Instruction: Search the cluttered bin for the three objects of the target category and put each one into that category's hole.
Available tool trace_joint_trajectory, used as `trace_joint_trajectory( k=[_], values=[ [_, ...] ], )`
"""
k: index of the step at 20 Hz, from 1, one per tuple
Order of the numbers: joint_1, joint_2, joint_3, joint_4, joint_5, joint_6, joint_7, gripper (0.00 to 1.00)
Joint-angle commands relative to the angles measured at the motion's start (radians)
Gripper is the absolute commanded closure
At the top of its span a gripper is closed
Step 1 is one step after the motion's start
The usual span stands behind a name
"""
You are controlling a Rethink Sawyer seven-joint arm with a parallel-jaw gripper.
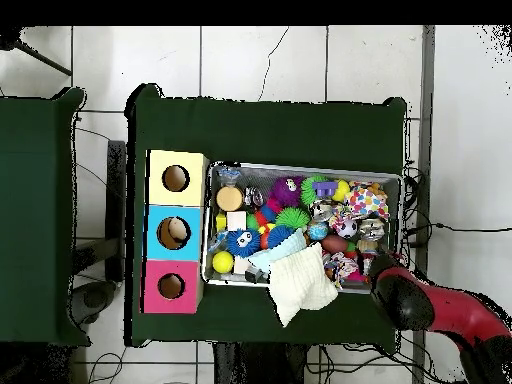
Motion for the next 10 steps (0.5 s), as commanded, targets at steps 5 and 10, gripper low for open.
trace_joint_trajectory(
  k=[5, 10],
  values=[
    [-0.03, -0.014, -0.05, 0.055, 0.066, 0.223, -0.004, 0.0],
    [-0.038, -0.038, -0.008, 0.03, 0.104, 0.255, -0.04, 0.0]
  ],
)
